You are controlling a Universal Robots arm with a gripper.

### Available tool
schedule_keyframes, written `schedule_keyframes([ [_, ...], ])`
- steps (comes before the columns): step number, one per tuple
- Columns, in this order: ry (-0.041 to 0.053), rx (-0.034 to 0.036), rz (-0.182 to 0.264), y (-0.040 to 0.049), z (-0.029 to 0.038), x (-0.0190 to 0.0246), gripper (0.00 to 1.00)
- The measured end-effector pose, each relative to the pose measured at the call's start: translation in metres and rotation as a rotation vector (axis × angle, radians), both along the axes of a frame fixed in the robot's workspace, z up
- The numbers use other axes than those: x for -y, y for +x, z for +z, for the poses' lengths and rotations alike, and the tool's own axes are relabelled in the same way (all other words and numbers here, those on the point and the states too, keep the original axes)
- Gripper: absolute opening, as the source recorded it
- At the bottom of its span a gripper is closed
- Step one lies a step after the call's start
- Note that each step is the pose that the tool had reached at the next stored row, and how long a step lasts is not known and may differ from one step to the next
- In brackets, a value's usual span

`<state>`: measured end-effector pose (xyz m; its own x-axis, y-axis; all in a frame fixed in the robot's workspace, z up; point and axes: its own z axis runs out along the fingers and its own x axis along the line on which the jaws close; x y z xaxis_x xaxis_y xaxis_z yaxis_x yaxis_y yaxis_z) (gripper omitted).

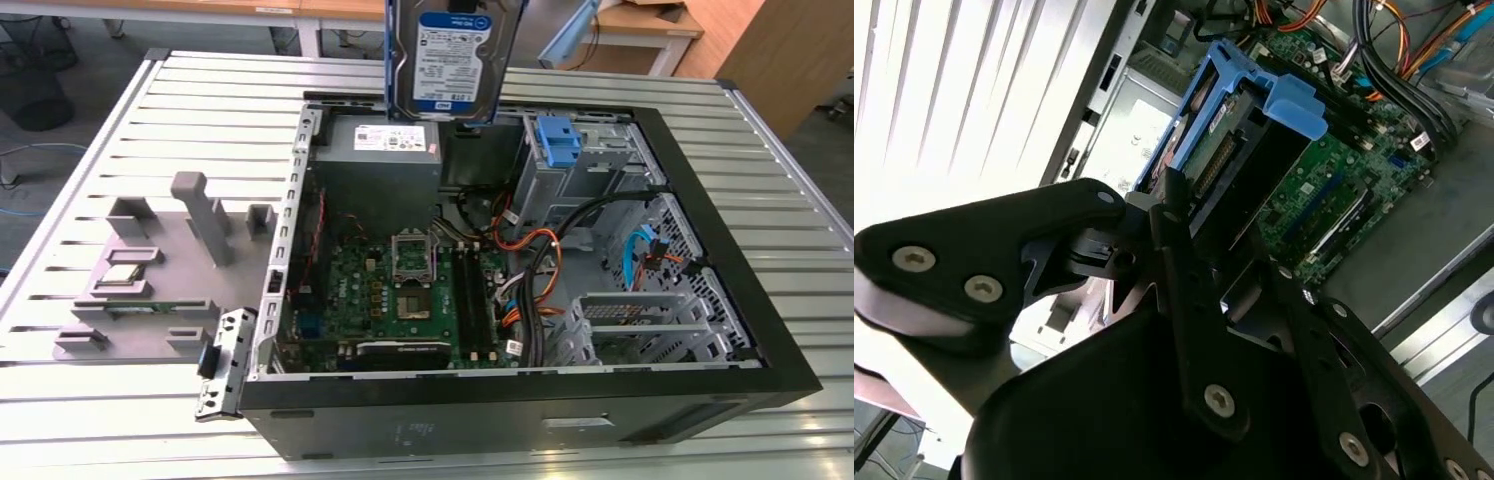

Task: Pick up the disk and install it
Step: 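Pick up the disk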

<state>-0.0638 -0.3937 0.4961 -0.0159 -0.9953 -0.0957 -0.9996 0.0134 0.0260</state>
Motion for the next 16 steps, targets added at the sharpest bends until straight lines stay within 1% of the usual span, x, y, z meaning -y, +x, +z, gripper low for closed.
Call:
schedule_keyframes([
  [6, -0.0011, 0.0000, 0.000, 0.0006, -0.0005, 0.0125, 0.35],
  [12, -0.0023, 0.0000, 0.000, 0.0014, -0.0009, 0.0239, 0.35],
  [16, -0.0032, 0.0000, 0.000, 0.0022, -0.0011, 0.0325, 0.35],
])
